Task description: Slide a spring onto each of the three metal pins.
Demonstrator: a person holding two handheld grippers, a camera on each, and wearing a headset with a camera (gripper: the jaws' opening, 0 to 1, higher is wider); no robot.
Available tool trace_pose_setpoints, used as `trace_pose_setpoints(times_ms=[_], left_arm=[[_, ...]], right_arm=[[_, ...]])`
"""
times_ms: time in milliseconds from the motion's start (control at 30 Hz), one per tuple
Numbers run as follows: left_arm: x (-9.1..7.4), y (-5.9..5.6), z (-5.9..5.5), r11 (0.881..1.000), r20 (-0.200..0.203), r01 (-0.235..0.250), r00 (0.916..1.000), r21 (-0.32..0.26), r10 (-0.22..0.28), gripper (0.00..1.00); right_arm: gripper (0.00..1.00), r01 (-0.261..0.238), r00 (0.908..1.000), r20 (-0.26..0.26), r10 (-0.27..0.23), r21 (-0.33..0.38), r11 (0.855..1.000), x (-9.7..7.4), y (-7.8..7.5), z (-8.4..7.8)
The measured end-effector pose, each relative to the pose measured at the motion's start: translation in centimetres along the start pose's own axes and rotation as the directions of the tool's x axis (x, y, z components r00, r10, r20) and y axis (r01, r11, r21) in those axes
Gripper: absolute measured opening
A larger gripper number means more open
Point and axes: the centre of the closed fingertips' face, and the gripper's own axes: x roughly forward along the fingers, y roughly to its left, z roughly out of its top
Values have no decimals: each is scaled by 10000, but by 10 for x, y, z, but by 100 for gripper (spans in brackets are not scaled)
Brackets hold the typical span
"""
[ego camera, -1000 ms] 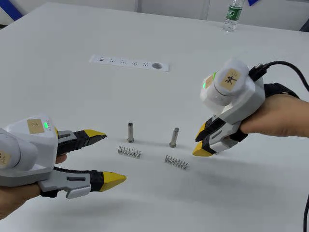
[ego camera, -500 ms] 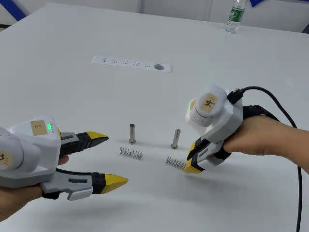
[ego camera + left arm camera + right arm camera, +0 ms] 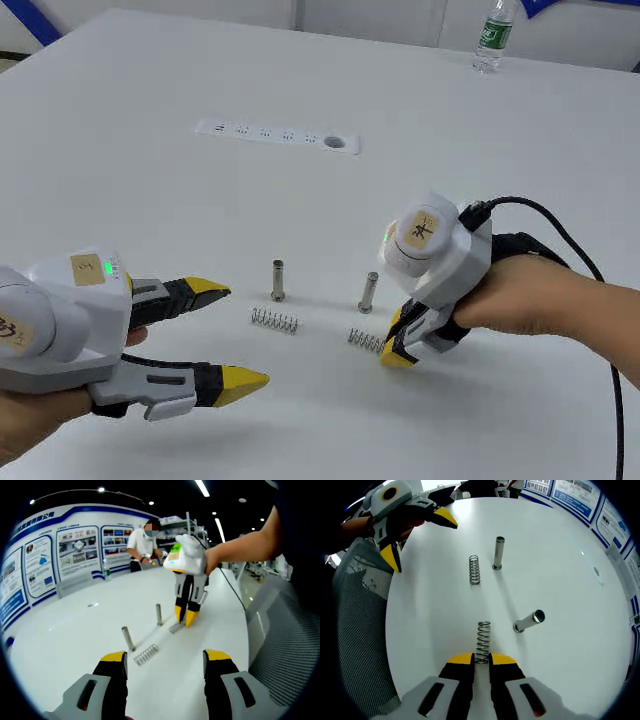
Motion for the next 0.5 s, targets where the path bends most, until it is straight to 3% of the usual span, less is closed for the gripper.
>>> trace_pose_setpoints(times_ms=[333,500], left_arm=[[3,-4,0,9999,-41,138,9999,41,-138,62],[8,-11,0,9989,-148,434,9990,148,-431,61]], right_arm=[[12,91,9999,-42,-92,-288,9995,-1,1,1],[12,89,9999,-49,-91,-366,9993,-11,4,2]])
